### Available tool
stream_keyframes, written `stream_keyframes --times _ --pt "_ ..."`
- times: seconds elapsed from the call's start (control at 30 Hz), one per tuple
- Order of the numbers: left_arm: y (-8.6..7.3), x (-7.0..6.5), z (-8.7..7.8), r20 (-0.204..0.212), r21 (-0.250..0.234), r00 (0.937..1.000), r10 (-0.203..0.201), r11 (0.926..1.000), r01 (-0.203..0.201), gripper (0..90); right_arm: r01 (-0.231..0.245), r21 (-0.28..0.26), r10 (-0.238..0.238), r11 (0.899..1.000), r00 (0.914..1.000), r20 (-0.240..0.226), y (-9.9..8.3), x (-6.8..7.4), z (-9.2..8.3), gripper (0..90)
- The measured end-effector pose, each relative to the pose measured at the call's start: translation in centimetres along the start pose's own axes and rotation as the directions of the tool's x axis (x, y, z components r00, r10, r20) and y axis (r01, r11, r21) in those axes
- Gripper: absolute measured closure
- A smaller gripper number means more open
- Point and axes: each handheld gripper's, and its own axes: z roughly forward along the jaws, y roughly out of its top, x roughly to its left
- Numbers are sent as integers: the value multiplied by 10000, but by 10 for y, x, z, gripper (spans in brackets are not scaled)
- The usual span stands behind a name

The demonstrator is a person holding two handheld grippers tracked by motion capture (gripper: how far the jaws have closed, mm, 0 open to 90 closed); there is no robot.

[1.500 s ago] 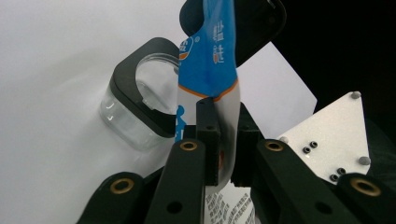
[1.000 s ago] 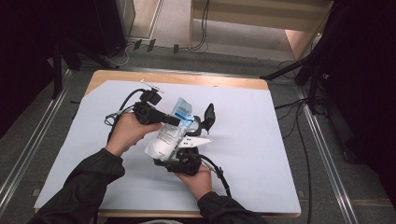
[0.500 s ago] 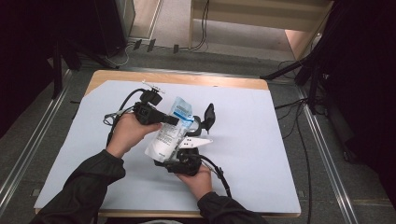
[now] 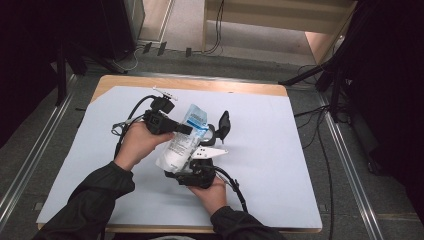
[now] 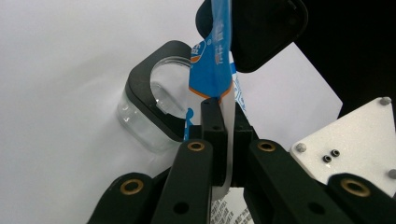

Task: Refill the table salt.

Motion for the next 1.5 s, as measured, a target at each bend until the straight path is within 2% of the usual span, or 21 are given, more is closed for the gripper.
stream_keyframes --times 0.1,0.2,0.3,0.4,0.47,0.5,0.6,0.7,0.8,0.83,0.97,1.03,1.13,1.23,1.3,1.5 --pt "-1 1 0 213 40 9998 -2 10000 1 880 -123 -50 122 9999 9996 -246 0 0 -1 542" --pt "-3 2 -1 342 24 9990 278 9996 -279 844 -102 -126 98 9999 9993 -354 -1 1 -1 552" --pt "-3 2 -3 423 151 9988 243 9996 -250 815 -143 -154 135 9998 9987 -494 -2 1 -2 565" --pt "-4 5 -4 323 128 9991 266 9996 -270 820 -59 -183 50 9998 9987 -503 -2 1 -2 581" --pt "-4 5 -5 220 218 9994 254 9994 -259 891 -51 -239 37 9997 9983 -584 -2 2 -3 585" --pt "-4 4 -6 98 241 9997 214 9995 -216 900 -47 -249 32 9997 9982 -597 -2 2 -2 586" --pt "-3 2 -7 15 240 9998 183 9995 -183 900 -31 -286 13 9996 9981 -617 -3 2 -2 594" --pt "-2 1 -10 -58 159 10000 -22 9999 23 900 -109 -242 93 9996 9978 -650 -2 1 -1 592" --pt "-1 0 -12 -89 182 9999 -123 9998 125 900 -168 -91 162 9998 9984 -543 -3 1 1 582" --pt "-1 -1 -12 -63 198 9998 -199 9996 201 900 -184 59 186 9998 9991 -372 -3 2 2 580" --pt "-1 -4 -14 61 253 9998 -205 9995 204 900 85 213 -85 9997 10000 7 -5 3 5 538" --pt "-1 -5 -14 -7 263 9999 -113 9996 113 900 131 227 -136 9997 9996 243 -5 4 5 520" --pt "-1 -7 -14 -93 319 9997 -210 9993 213 900 536 202 -548 9984 9967 607 -5 6 4 477" --pt "-1 -9 -10 -45 409 9999 -118 9991 120 900 915 148 -924 9957 9919 870 -3 12 6 453" --pt "-1 -10 -9 -92 411 9999 -68 9991 71 900 983 78 -986 9951 9926 714 -2 14 6 483" --pt "-2 -6 -8 146 277 9996 -249 9993 245 897 488 -174 -486 9987 9987 122 -1 11 1 528"
